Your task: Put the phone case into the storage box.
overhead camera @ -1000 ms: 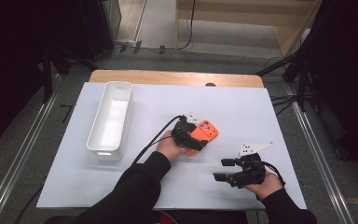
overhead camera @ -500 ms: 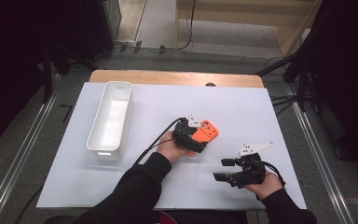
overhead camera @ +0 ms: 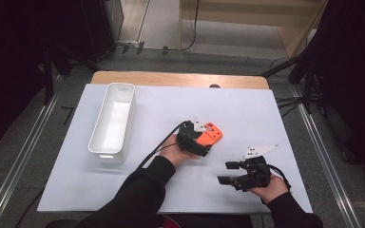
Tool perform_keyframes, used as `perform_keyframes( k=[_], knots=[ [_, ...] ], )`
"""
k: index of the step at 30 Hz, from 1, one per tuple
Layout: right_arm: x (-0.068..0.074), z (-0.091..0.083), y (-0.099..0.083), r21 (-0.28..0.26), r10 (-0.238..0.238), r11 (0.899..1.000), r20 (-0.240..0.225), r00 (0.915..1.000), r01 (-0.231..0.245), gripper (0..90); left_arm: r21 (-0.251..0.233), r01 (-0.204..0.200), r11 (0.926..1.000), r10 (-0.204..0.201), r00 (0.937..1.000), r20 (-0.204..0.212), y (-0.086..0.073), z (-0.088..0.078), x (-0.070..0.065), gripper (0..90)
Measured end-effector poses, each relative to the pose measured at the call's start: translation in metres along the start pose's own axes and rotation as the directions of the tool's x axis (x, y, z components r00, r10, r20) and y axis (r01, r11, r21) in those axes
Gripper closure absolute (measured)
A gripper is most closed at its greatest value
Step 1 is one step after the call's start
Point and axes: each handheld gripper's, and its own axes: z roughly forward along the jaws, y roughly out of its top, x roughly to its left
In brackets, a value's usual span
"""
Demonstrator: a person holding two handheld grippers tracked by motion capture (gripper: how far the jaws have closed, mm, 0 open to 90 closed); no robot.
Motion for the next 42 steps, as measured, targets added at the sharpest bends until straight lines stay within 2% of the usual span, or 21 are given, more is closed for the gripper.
perform_keyframes(
  k=[14,26,30,34,39,42],
  knots=[
    [0.000,0.000,0.000,0.003,0.003,1.000,-0.005,1.0000,-0.003,24.8,0.003,-0.010,0.9999,0.010,0.9999,-0.009,0.000,0.000,-0.001,15.4],
    [0.000,0.000,0.000,0.001,0.004,1.000,-0.008,1.0000,-0.004,24.8,0.020,0.017,0.9997,-0.017,0.9997,-0.018,0.003,-0.001,-0.003,16.1],
    [0.000,0.000,0.000,0.001,0.003,1.000,-0.007,1.0000,-0.003,24.9,0.013,0.040,0.9991,-0.040,0.9992,0.001,0.004,-0.003,0.000,16.1],
    [-0.001,0.000,0.000,0.000,0.004,1.000,-0.007,1.0000,-0.004,24.8,-0.018,0.070,0.9974,-0.069,0.9970,0.034,0.008,-0.009,0.002,16.2],
    [-0.001,0.000,0.000,0.000,0.005,1.000,-0.007,1.0000,-0.005,24.8,-0.023,0.052,0.9984,-0.051,0.9977,0.043,0.014,-0.017,0.002,16.2],
    [-0.001,0.000,0.000,0.001,0.005,1.000,-0.006,1.0000,-0.005,24.9,-0.031,0.067,0.9973,-0.065,0.9960,0.062,0.017,-0.022,0.002,16.1]
  ],
)
